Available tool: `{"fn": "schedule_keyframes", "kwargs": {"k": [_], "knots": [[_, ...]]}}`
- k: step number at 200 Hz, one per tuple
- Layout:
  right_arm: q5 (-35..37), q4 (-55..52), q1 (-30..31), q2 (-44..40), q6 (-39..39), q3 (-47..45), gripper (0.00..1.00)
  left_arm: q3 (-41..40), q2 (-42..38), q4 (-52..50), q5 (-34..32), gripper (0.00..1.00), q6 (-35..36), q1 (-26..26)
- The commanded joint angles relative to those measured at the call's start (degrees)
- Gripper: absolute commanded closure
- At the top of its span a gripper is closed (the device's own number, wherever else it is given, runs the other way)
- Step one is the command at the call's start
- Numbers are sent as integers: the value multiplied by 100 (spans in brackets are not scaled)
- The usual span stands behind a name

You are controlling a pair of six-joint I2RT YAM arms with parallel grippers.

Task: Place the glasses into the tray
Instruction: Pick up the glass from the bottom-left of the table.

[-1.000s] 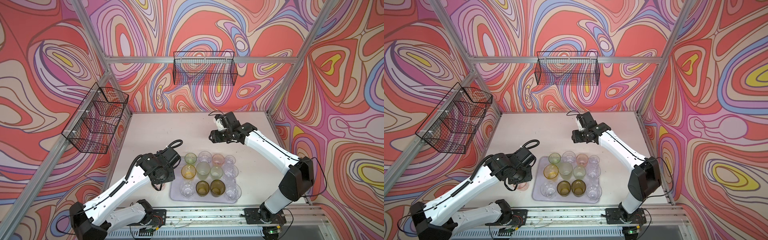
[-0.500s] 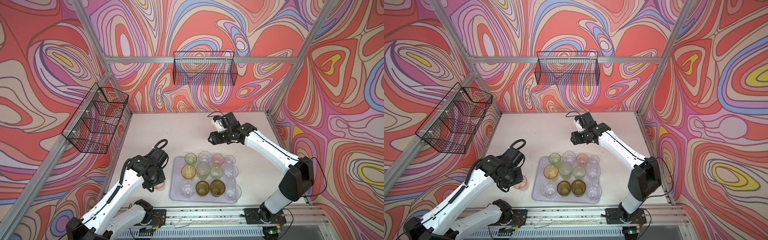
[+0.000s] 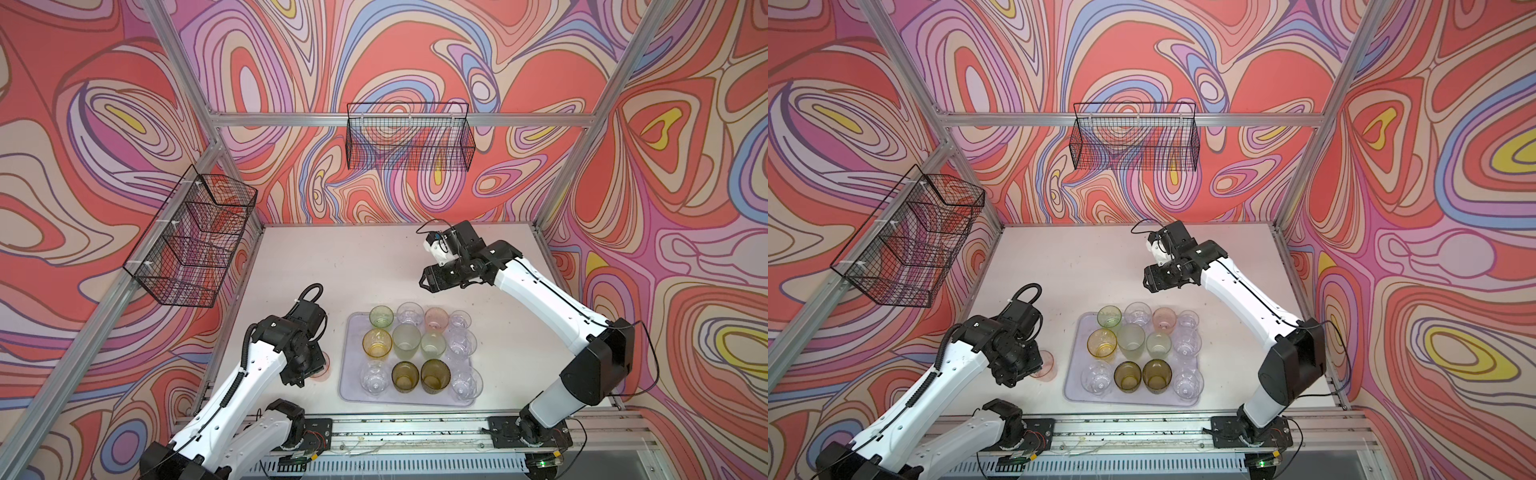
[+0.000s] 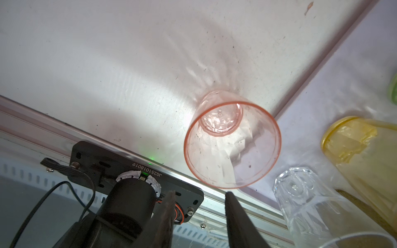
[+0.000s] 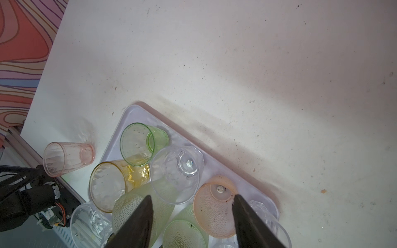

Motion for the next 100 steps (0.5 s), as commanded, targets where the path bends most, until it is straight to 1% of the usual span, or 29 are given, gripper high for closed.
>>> {"fn": "schedule_keyframes", "kwargs": {"k": [1,35,69,100], "knots": [[-51,-144,-31,-119,-117,147,38,-153,-62,-29,-42,57,-7,70],[-60,-131,-31,-88,-130,150,38,-295,-113,119,8,57,-94,137],[-86,-91,-26,-116,-130,82,38,-305,-128,184,-78,58,-198,205],[-64,-48,-31,-143,-165,27,39,-452,-110,445,39,59,-337,215]]}}
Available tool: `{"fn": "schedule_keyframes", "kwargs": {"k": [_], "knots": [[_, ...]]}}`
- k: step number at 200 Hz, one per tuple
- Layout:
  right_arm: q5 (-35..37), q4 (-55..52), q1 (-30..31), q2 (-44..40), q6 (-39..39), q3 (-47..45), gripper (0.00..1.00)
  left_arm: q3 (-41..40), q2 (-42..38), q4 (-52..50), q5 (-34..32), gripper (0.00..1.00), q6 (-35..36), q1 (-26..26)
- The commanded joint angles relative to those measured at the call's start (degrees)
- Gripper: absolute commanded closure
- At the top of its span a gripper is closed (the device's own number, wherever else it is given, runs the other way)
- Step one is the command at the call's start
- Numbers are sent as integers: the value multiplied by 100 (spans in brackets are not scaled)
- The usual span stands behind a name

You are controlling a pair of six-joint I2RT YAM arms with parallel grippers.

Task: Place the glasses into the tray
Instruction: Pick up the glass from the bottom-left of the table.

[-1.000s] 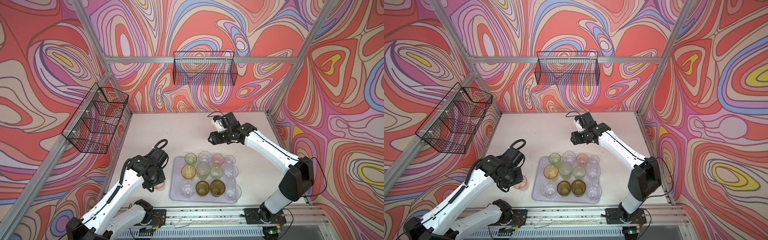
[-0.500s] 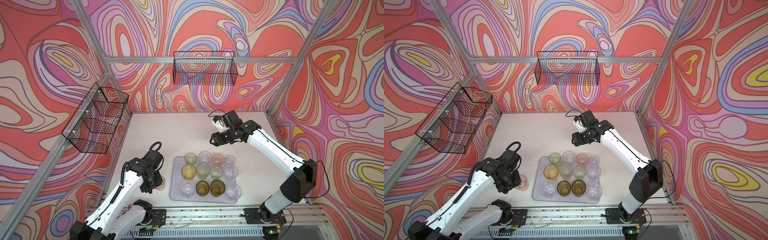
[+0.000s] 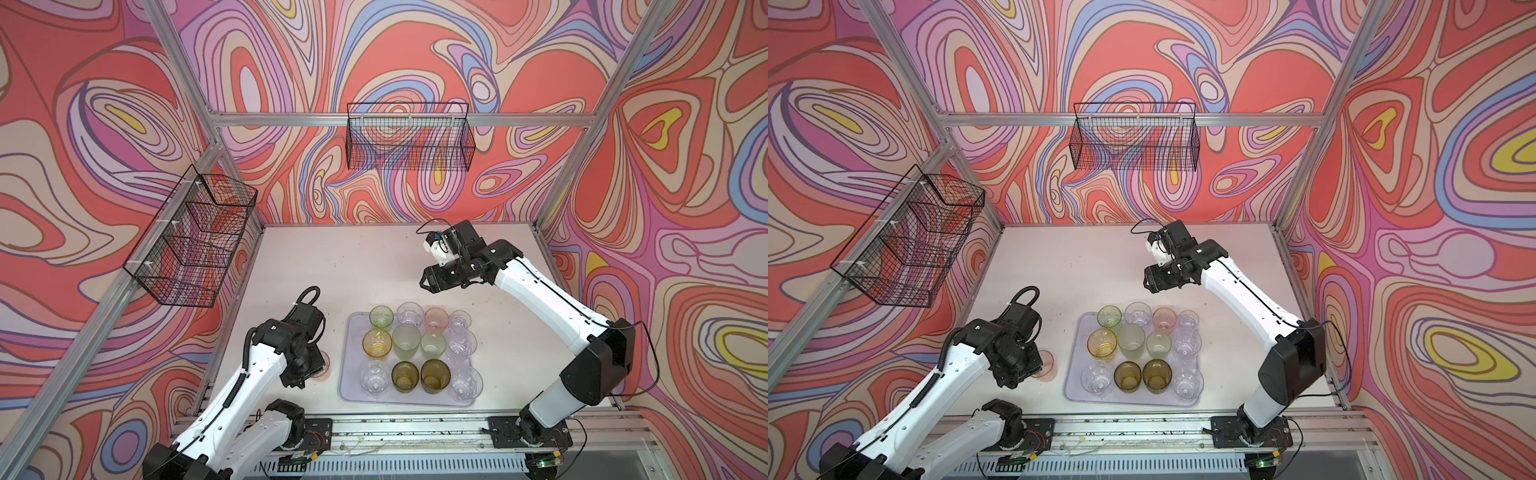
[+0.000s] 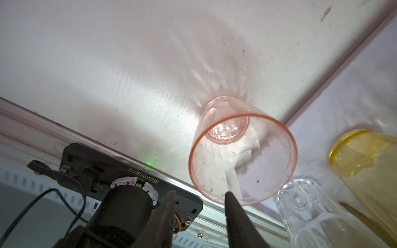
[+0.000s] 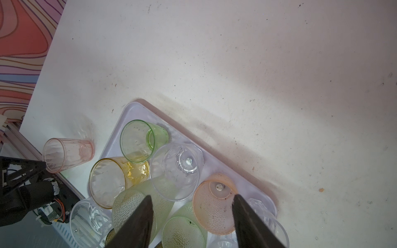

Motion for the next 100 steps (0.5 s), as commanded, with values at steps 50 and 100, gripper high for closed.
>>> {"fn": "schedule_keyframes", "kwargs": {"k": [50,100], "knots": [[-34,73,-27,-171,-159,-62,39,-158,163,165,15,62,-266,29],[-14,154,-31,-185,-229,-173,39,-257,286,274,67,66,-378,29]]}}
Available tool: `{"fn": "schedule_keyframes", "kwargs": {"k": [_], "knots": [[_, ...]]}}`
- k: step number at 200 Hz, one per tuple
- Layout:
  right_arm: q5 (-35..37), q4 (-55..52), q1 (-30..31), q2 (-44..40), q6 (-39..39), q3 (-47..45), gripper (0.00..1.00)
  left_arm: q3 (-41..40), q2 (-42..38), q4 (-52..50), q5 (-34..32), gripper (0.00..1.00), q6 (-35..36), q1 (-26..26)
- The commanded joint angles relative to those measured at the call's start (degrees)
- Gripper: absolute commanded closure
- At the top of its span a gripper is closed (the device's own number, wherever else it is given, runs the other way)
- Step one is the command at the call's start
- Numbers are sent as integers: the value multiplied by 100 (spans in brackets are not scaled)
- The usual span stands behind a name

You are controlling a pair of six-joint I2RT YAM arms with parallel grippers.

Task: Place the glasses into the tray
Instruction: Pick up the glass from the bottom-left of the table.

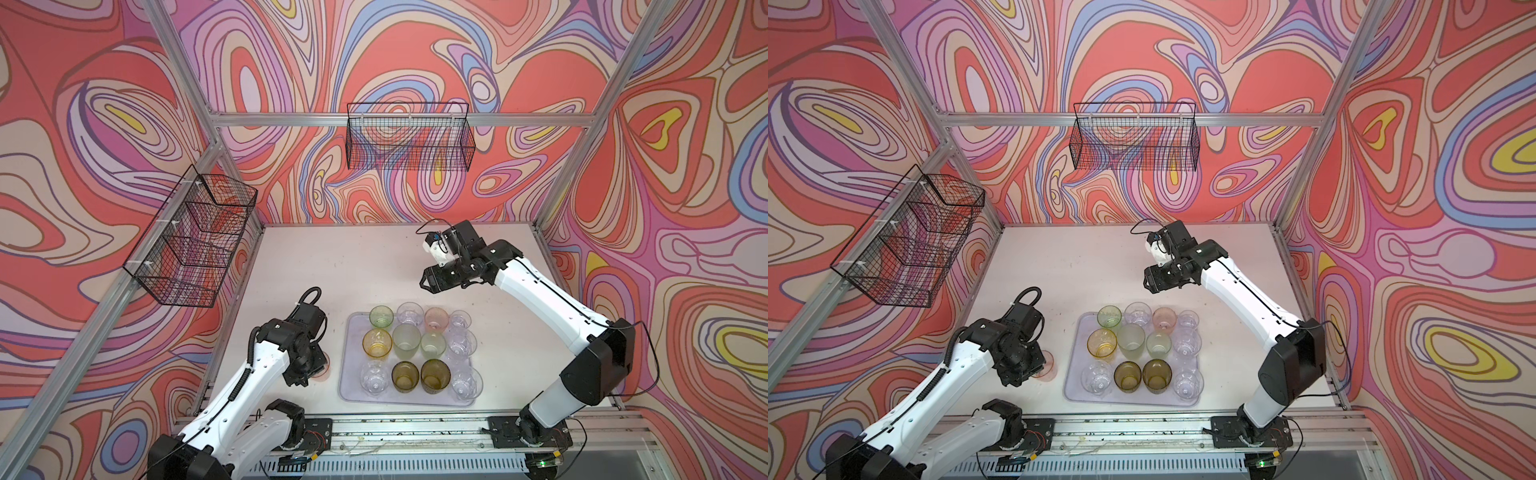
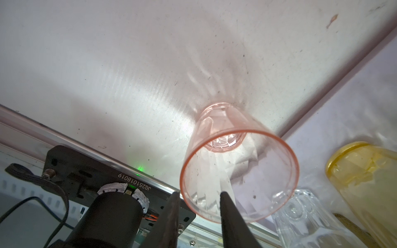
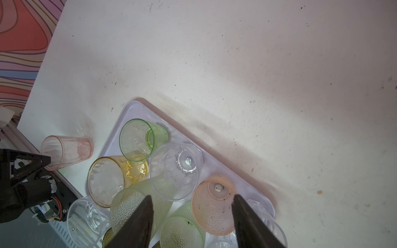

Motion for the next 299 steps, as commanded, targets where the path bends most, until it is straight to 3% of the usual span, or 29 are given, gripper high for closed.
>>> {"fn": "schedule_keyframes", "kwargs": {"k": [1,123,205,299], "knots": [[-11,118,-31,-179,-105,-140,39,-96,77,-10,31,66,-178,27],[13,191,-31,-283,-136,-289,39,-140,209,108,48,84,-210,29],[-21,184,-31,-342,-89,-301,39,284,390,-248,-229,100,144,27],[-12,110,-31,-299,-52,-179,39,1015,565,-626,-123,100,1020,27]]}}
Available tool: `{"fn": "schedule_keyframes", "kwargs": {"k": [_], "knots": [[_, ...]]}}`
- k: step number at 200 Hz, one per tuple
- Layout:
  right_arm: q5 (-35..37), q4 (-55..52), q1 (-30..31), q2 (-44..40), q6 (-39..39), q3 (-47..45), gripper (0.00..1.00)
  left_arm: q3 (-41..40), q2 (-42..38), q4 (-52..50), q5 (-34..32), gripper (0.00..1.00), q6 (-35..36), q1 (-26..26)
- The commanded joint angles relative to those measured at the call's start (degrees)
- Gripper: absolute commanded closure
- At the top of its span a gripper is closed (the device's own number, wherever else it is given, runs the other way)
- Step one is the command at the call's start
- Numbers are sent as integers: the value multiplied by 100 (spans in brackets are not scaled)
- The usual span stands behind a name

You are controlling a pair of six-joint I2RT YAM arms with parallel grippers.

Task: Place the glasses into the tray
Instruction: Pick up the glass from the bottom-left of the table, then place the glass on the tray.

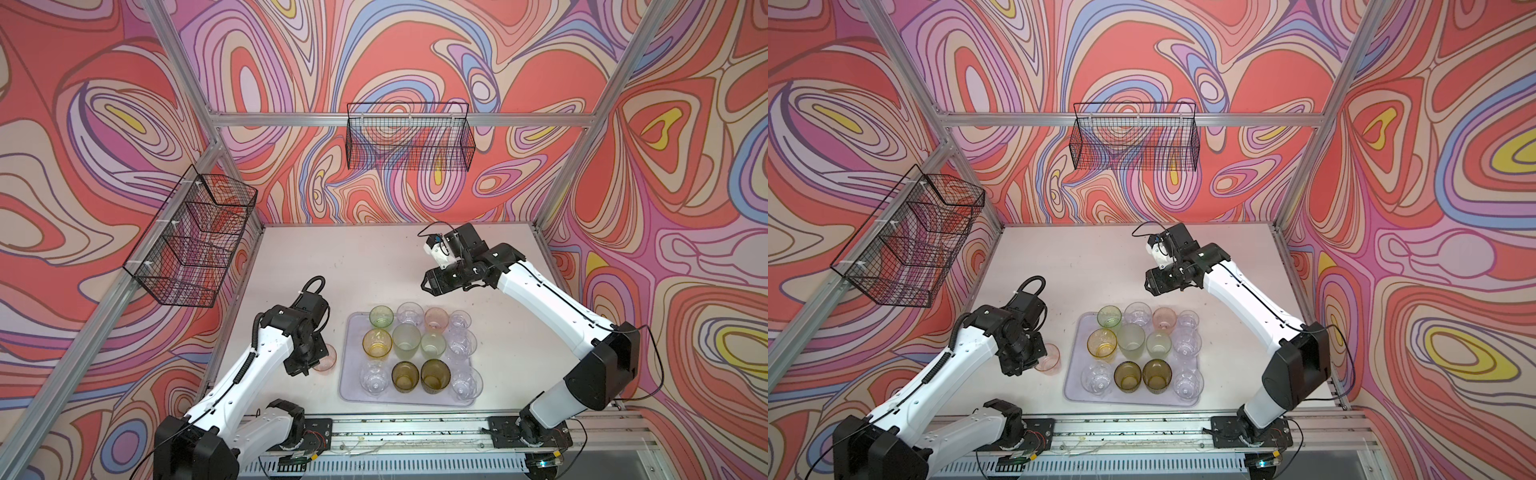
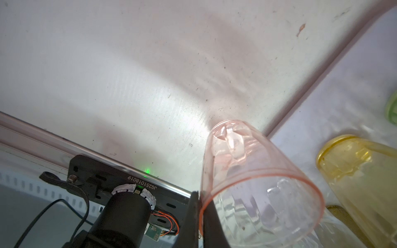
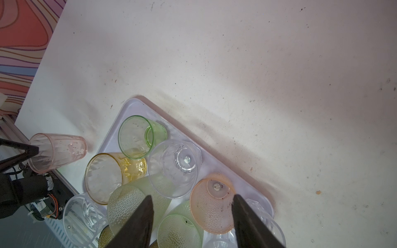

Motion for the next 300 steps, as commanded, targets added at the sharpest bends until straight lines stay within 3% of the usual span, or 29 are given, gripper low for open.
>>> {"fn": "schedule_keyframes", "kwargs": {"k": [1,31,103,184,300], "knots": [[-10,-21,-31,-113,33,67,39,259,18,-355,8,100,373,27],[-43,6,-31,-91,72,84,39,294,26,-69,524,100,545,27],[-23,-50,-31,-93,89,146,39,223,59,406,890,100,537,-212],[-1,-104,-31,-134,125,171,39,37,345,841,930,100,297,-706],[15,-129,-31,-153,144,146,39,-106,755,979,688,100,180,-985]]}}
